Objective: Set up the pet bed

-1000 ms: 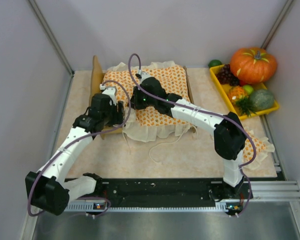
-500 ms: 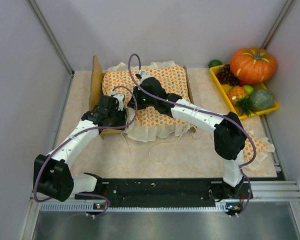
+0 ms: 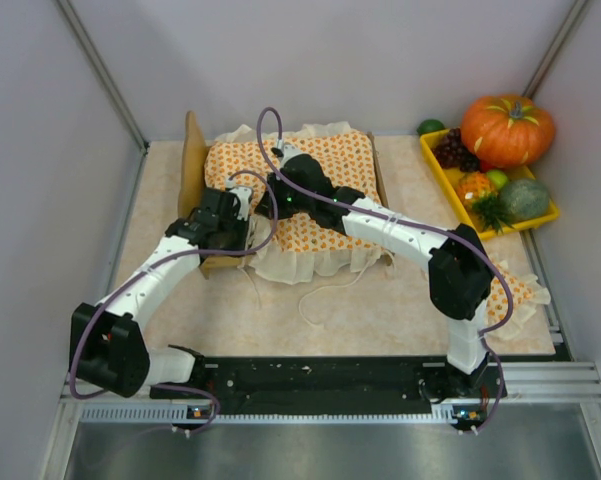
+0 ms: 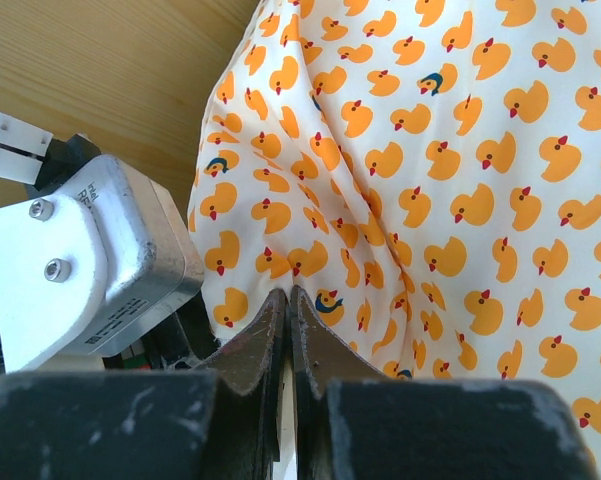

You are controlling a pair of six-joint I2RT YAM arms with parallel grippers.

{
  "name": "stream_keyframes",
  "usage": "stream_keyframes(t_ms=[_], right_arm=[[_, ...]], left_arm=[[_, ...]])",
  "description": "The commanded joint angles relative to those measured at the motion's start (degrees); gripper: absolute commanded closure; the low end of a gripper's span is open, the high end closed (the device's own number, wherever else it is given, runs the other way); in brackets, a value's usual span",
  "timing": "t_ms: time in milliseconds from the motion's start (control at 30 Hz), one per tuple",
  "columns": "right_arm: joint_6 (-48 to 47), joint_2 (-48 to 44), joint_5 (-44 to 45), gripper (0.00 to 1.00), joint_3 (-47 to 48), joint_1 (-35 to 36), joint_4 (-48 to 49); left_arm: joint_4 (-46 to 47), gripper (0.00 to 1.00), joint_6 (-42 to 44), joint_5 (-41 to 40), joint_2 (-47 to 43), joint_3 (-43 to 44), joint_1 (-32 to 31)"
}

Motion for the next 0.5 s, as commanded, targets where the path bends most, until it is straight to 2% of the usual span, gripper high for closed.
stream_keyframes(t_ms=[0,167,300,467], right_arm=[[-0.28,-0.85,-0.33,1.00,1.52,0.16,1.06],[-0.36,-0.85,-0.33,1.00,1.61,0.07,1.06],[-0.36,-0.76,-0.42,1.00,1.61,0.16,1.15],[-0.27,-0.85,-0.42,1.00,1.52,0.16,1.06]], left_arm=[[0.29,0.81,1.09,-0.58,0.65,2.31,0.17],[-0.06,0.89,1.17,-0.66,0.65,2.31,0.17],[0.03,1.00,1.18,-0.66,0.65,2.31,0.17],[1.08,1.00,1.00,-0.84,0.47,2.22,0.17]])
